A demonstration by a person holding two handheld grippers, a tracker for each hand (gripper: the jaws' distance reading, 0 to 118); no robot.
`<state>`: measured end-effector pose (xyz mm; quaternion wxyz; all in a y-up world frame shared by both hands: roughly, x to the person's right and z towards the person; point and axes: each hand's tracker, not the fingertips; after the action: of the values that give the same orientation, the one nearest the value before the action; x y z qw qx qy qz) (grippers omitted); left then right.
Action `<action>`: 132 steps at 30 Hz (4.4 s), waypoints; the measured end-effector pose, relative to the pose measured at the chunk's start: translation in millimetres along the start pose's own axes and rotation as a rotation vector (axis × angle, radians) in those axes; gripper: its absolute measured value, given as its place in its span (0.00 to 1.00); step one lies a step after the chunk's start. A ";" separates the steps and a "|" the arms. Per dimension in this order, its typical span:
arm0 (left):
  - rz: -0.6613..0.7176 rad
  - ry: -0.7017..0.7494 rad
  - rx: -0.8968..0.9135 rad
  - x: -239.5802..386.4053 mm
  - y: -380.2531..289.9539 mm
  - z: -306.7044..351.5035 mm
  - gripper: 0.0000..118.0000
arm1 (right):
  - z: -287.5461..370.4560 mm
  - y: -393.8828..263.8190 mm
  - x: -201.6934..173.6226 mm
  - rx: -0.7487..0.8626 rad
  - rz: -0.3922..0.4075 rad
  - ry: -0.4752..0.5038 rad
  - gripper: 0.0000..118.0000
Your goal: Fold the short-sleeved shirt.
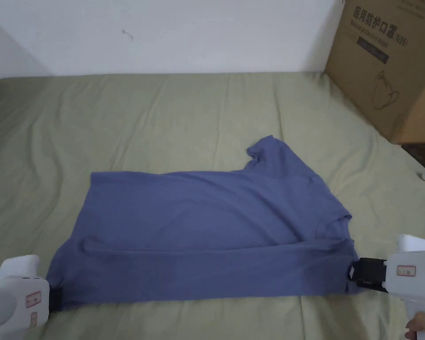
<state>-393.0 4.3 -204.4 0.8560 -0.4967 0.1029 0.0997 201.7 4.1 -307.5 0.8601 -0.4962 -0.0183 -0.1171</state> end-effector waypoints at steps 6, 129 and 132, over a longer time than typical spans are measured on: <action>-0.008 -0.010 0.027 3.0 6.2 14.3 0.01 | -35.9 -9.2 -12.5 -0.050 -0.010 -0.041 0.07; -0.070 -0.098 0.004 -21.7 28.1 55.1 0.00 | 78.4 24.4 -10.4 0.037 0.311 0.098 0.01; -0.021 -0.128 -0.065 -29.9 -5.1 41.4 0.00 | 69.3 -20.3 11.4 -0.039 0.272 0.061 0.01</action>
<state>-417.1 35.8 -171.9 0.8454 -0.5177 0.0396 0.1254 214.1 51.8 -253.5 0.8583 -0.5070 0.0777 -0.0146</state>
